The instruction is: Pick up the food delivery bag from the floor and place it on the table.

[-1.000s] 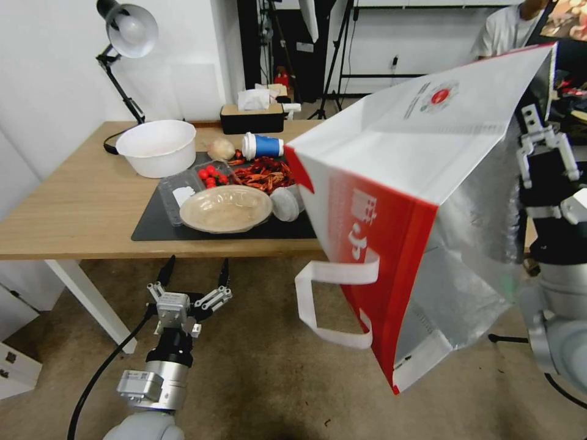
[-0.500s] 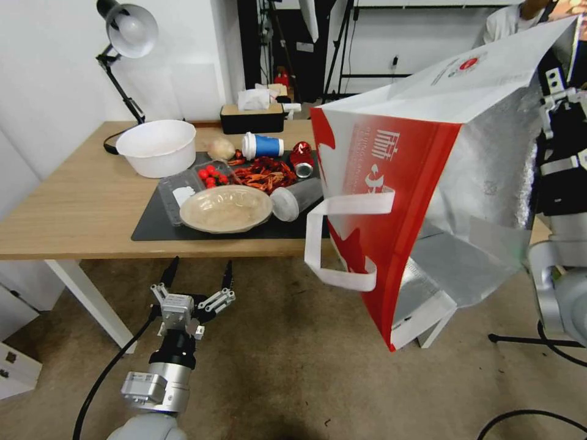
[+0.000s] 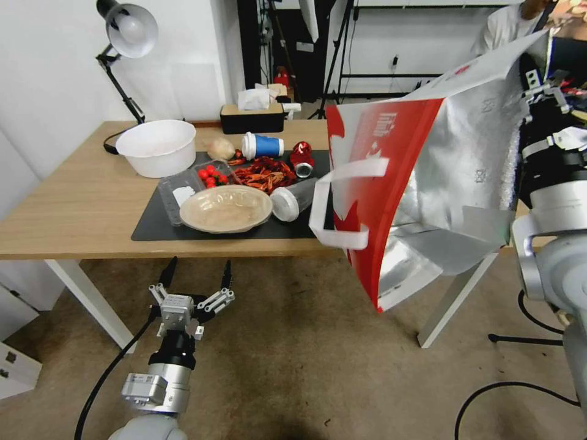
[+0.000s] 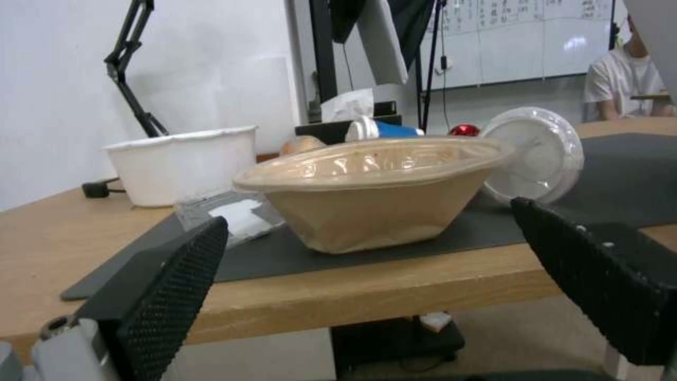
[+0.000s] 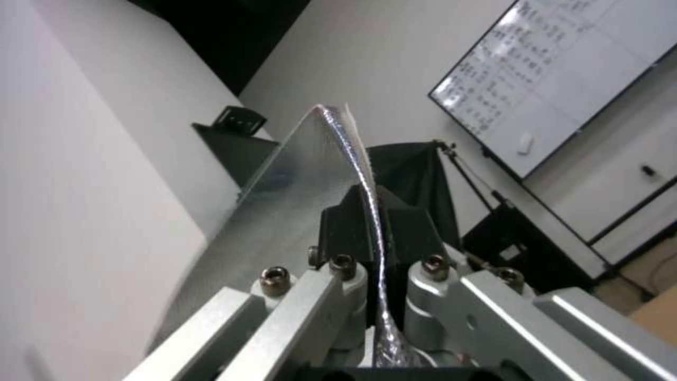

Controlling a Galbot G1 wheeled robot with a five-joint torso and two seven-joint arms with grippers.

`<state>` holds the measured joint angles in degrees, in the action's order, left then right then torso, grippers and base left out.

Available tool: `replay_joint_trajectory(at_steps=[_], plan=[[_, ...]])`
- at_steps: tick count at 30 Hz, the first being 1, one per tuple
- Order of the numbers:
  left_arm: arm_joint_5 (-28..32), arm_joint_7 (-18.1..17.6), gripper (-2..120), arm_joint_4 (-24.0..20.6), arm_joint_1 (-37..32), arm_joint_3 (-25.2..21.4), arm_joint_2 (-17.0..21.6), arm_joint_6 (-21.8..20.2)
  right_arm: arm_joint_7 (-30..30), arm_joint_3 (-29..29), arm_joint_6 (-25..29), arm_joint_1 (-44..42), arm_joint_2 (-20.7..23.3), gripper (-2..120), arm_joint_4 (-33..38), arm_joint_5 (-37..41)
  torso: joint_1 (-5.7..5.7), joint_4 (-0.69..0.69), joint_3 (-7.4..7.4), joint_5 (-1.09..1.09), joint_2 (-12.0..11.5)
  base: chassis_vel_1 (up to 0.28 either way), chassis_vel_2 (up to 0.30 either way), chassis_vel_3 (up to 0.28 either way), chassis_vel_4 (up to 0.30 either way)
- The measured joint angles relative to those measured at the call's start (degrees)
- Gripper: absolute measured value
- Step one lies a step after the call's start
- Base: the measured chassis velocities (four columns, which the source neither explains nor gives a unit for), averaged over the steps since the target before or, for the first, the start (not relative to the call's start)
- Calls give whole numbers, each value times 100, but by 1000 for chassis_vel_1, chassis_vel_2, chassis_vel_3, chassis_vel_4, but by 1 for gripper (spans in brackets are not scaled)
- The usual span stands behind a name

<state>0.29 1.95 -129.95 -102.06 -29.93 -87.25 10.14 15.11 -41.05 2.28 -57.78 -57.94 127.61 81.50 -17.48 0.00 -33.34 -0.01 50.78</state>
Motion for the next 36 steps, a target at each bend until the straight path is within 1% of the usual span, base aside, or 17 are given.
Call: replay_joint_trajectory(at_steps=[7, 15, 18, 19, 21, 22, 24, 25, 26, 28, 30, 31, 32, 33, 34, 35, 36], plan=[[1, 0, 100, 14, 32, 5, 17, -2, -3, -107, -19, 36, 104, 0, -265, -19, 0, 1, 1, 1, 0, 0, 0, 0, 0], [41, 1, 100, 32, 67, -2, 85, -32, -268, -124, -160, 74, 166, 0, -559, -104, 1, 0, 1, 1, 0, 0, 0, 0, 0], [62, 2, 100, 48, 77, -8, 105, -41, -375, -80, -182, 131, 171, 13, -680, -161, 1, 0, 1, 0, 0, 0, 0, 0, 0], [62, 2, 100, 48, 77, -8, 105, -41, -375, -80, -182, 131, 171, 13, -680, -161, 1, 0, 1, 0, 0, 0, 0, 0, 0], [76, 2, 100, 51, 90, -14, 116, -47, -428, -35, -183, 217, 223, 24, -777, -185, 1, 0, 0, 1, 0, 0, 0, 0, 0], [76, 2, 100, 51, 90, -14, 116, -47, -428, -35, -183, 217, 223, 24, -777, -185, 1, 0, 0, 1, 0, 0, 0, 0, 0], [83, 2, 100, 53, 92, -16, 123, -48, -468, -12, -183, 278, 272, 30, -853, -195, 1, 0, 1, 1, 0, 0, 0, 0, 0], [84, 3, 100, 60, 91, -16, 124, -48, -510, -4, -183, 314, 312, 39, -904, -201, 1, 0, 0, 1, 0, 0, 0, 0, 0], [84, 3, 100, 60, 91, -16, 124, -48, -510, -4, -183, 314, 312, 39, -904, -201, 1, 0, 0, 1, 0, 0, 0, 0, 0], [85, 3, 100, 75, 91, -15, 118, -49, -554, -3, -186, 321, 327, 45, -914, -203, 1, 0, 0, 1, 0, 0, 0, 0, 0], [84, 3, 100, 89, 93, -8, 105, -48, -628, -3, -194, 293, 320, 57, -907, -230, 1, 0, 1, 1, 0, 0, 0, 0, 0], [84, 3, 100, 89, 93, -8, 105, -48, -628, -3, -194, 293, 320, 57, -907, -230, 1, 0, 1, 1, 0, 0, 0, 0, 0], [84, 4, 100, 92, 95, -5, 103, -48, -655, -5, -199, 280, 313, 60, -900, -244, 1, 0, 1, 1, 0, 0, 0, 0, 0], [84, 5, 100, 94, 100, -2, 101, -47, -719, -10, -204, 257, 304, 67, -896, -270, 1, 0, 1, 1, 0, 0, 0, 0, 0], [92, 5, 100, 96, 102, -1, 101, -46, -781, -15, -204, 233, 301, 70, -895, -292, 1, 0, 1, 1, 0, 0, 0, 0, 0], [92, 5, 100, 96, 102, -1, 101, -46, -781, -15, -204, 233, 301, 70, -895, -292, 1, 0, 1, 1, 0, 0, 0, 0, 0], [116, 5, 100, 96, 102, 3, 103, -45, -844, -22, -205, 208, 298, 76, -892, -312, 1, 0, 1, 1, 0, 0, 0, 0, 0]])
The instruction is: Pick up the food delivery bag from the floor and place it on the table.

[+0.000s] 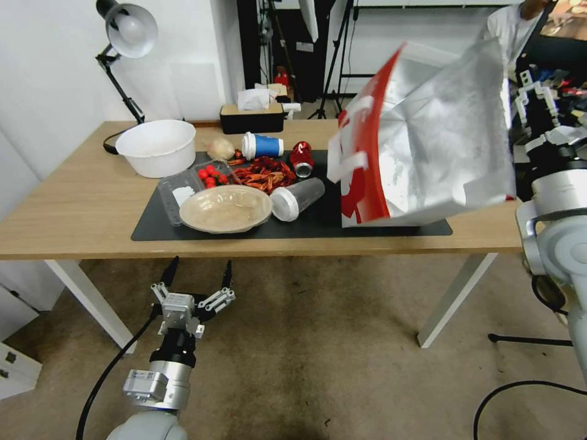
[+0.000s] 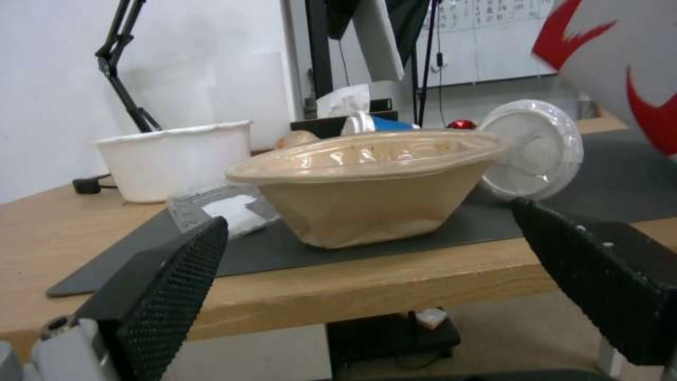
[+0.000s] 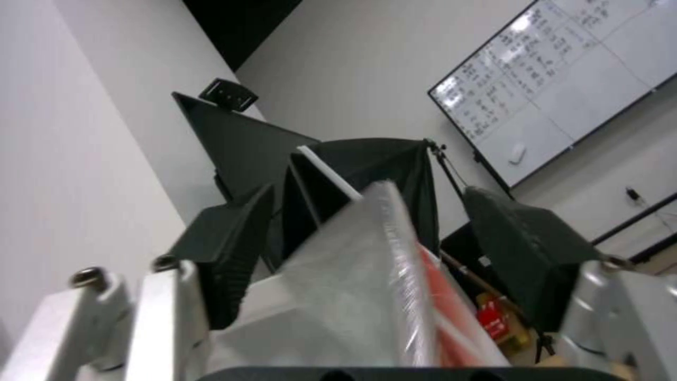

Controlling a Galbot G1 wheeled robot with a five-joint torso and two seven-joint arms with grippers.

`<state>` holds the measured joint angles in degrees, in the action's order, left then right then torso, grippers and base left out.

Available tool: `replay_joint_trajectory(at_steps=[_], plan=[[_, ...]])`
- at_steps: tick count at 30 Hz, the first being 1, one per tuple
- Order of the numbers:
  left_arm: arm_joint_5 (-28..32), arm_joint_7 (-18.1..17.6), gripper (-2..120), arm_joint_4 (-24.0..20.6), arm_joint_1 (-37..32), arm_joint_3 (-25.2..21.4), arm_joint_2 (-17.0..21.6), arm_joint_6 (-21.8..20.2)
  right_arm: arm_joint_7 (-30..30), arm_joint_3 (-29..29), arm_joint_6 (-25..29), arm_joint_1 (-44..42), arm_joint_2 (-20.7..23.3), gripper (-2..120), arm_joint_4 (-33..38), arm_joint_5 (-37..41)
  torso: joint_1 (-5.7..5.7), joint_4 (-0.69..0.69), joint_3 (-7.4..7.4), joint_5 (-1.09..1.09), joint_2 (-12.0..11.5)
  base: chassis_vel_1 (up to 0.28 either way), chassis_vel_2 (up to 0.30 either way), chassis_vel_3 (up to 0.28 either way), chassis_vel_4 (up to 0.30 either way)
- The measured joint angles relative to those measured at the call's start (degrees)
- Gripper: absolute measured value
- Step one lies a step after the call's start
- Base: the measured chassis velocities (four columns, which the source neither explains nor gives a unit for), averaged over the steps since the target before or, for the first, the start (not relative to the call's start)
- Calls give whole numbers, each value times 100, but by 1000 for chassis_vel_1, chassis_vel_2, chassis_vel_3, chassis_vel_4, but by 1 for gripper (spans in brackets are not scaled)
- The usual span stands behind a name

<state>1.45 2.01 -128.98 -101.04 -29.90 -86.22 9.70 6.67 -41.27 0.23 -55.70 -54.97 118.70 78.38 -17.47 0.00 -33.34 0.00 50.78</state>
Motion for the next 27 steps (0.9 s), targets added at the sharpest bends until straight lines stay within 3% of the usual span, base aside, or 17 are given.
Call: replay_joint_trajectory(at_steps=[6, 18, 27], plan=[[59, 22, 100, 15, 5, 7, 5, 61, -296, -34, -2, -139, -85, 98, 97, -139, 0, 0, 0, 0, 0, 0, 0, 0, 0], [105, 120, 100, 100, 29, 10, 4, 302, -591, -104, -30, -463, -224, 100, 325, -385, 0, 0, 0, 0, 0, 0, 0, 0, 0], [159, 107, 100, 98, 39, -10, 23, 318, -1501, -293, 278, -1250, -486, 100, 564, -1436, 0, 0, 0, 1, 0, 0, 0, 0, 0]])
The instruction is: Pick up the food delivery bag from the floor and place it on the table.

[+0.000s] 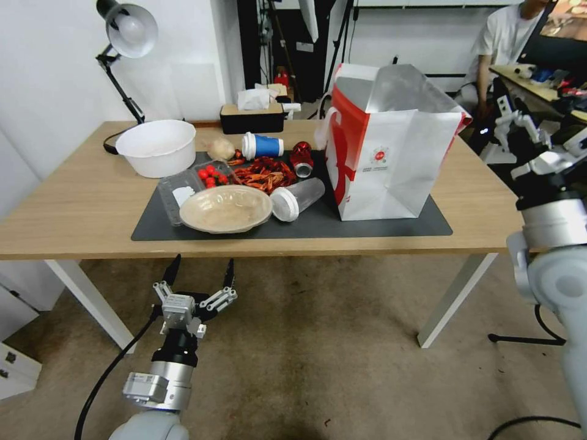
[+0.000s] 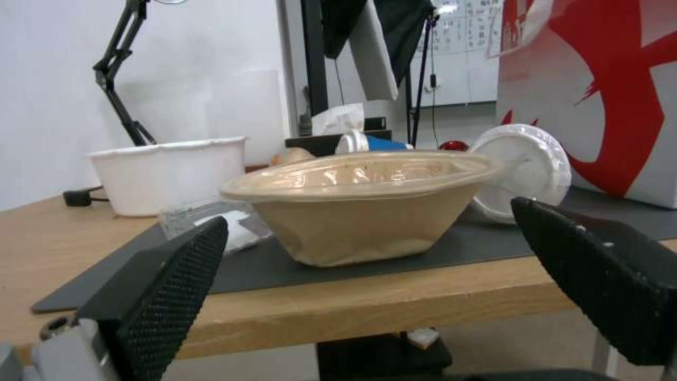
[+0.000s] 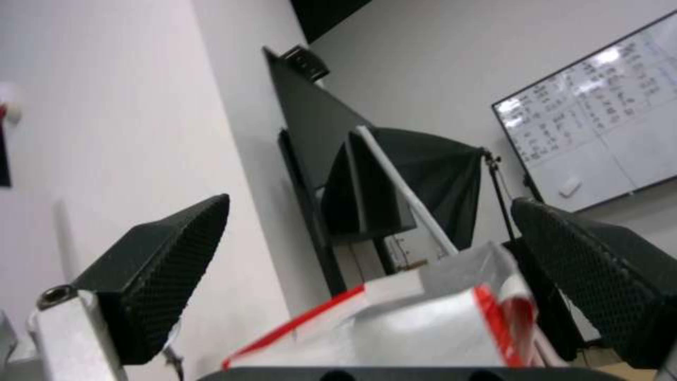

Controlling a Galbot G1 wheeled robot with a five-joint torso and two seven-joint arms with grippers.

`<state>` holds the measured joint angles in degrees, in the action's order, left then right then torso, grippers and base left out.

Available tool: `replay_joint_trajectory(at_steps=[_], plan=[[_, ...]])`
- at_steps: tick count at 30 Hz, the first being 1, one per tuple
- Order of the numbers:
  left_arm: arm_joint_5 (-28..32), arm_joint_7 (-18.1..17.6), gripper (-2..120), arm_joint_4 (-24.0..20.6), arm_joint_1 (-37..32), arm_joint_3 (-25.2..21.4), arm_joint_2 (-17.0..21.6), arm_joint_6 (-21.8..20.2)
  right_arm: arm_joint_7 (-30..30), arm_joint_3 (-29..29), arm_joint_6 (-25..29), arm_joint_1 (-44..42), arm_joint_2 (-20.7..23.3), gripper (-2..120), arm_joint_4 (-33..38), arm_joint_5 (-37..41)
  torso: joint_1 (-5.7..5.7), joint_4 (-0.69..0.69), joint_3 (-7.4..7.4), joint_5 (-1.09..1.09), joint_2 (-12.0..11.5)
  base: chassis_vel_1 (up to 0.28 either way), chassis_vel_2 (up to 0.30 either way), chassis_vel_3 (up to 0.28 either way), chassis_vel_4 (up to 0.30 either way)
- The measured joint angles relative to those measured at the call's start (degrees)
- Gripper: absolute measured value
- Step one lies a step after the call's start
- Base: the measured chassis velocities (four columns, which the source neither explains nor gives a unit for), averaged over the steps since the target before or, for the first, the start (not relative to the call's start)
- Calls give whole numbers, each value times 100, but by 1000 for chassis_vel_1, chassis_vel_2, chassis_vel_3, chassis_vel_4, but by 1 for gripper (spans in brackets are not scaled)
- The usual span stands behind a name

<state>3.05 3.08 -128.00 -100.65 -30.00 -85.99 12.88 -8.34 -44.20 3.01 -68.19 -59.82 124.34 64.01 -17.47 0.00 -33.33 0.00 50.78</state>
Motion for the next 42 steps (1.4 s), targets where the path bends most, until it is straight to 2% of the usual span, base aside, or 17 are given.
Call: replay_joint_trajectory(at_steps=[7, 10, 19, 22, 27, 34, 42], plan=[[5, -8, 100, 18, 1, -4, 8, 2, -526, -71, 191, -647, -315, 100, 206, -775, 0, 0, 0, 0, 0, 0, 0, 0, 0], [7, -10, 100, 47, 4, -14, 31, 11, -758, -52, 316, -986, -571, 100, 363, -1340, 0, 0, 0, 0, 0, 0, 0, 0, 0], [18, -22, 100, 115, 29, -64, 47, 20, -691, 79, 282, -1372, -976, 100, 562, -2213, 0, -1, 0, 1, 0, 0, 0, 0, 0], [55, -47, 100, 251, 66, -99, 72, 40, -487, 248, 184, -1798, -1350, 100, 569, -2969, 0, 0, 0, 1, 0, 0, 0, 0, 0], [53, -53, 100, 328, 99, -95, 55, 55, -392, 333, 184, -1985, -1568, 100, 501, -3276, 0, 0, 0, 0, 0, 0, 0, 0, 0], [19, -43, 100, 562, 177, -136, 38, 178, -265, 639, 359, -2523, -2085, 100, 310, -4060, -1, 0, 0, 0, 0, 0, 0, 0, 0], [13, -48, 100, 705, 198, -174, 30, 282, -370, 837, 663, -2701, -2323, 100, -61, -4503, -1, 0, 0, -1, 0, 0, 0, 0, 0]])
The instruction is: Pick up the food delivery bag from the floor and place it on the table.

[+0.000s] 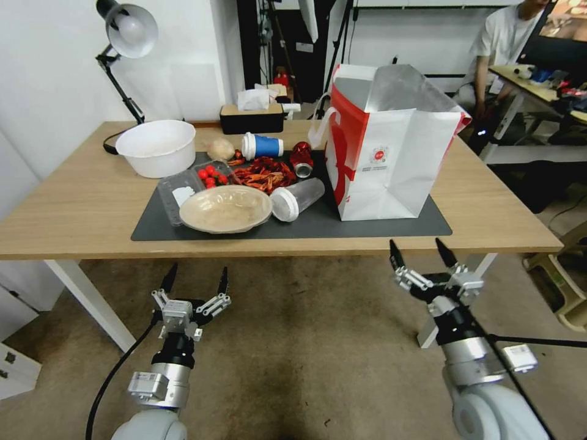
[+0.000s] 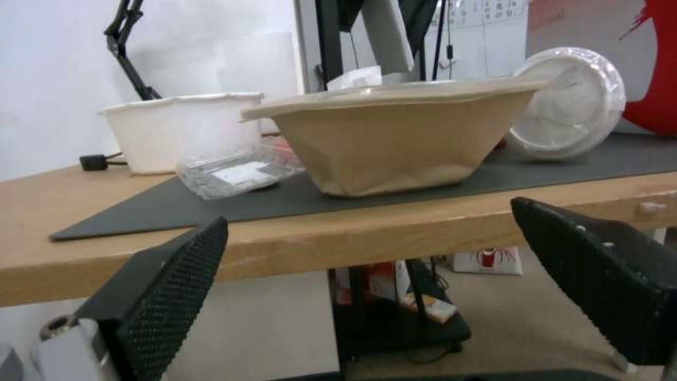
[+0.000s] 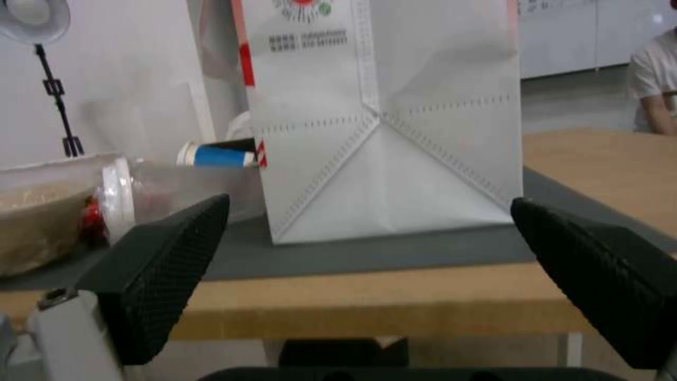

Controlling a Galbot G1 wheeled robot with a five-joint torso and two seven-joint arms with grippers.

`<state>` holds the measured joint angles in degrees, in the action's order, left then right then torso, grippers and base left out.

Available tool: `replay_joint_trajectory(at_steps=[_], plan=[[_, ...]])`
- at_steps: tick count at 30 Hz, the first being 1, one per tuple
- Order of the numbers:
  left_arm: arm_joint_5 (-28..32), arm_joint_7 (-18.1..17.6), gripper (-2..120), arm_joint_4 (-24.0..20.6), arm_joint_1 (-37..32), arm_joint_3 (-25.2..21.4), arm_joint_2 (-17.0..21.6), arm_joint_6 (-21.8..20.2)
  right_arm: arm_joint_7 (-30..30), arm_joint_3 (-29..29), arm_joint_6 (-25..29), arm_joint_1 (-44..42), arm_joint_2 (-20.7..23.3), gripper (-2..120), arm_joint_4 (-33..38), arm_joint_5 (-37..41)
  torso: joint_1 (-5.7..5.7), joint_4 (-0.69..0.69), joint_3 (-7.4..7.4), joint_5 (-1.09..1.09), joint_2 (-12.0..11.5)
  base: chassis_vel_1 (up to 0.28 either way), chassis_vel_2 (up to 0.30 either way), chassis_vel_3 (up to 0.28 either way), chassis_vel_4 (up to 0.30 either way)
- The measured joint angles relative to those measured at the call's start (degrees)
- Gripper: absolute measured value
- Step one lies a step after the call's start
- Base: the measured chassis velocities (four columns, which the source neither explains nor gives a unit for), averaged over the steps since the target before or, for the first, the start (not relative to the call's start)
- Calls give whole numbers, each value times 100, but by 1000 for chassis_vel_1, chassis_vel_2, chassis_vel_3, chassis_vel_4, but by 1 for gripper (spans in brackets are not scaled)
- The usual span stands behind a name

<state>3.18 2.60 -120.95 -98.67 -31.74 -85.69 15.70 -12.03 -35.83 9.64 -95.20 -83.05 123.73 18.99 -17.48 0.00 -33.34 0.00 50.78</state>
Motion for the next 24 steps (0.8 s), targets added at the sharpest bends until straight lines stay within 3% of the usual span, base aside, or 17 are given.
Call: replay_joint_trajectory(at_steps=[24], plan=[[-79, -60, 100, 119, 49, -19, -23, 98, -149, -88, 165, -104, -106, 100, -379, -167, 0, 0, 0, 1, -1, 0, 0, 0, 0]])
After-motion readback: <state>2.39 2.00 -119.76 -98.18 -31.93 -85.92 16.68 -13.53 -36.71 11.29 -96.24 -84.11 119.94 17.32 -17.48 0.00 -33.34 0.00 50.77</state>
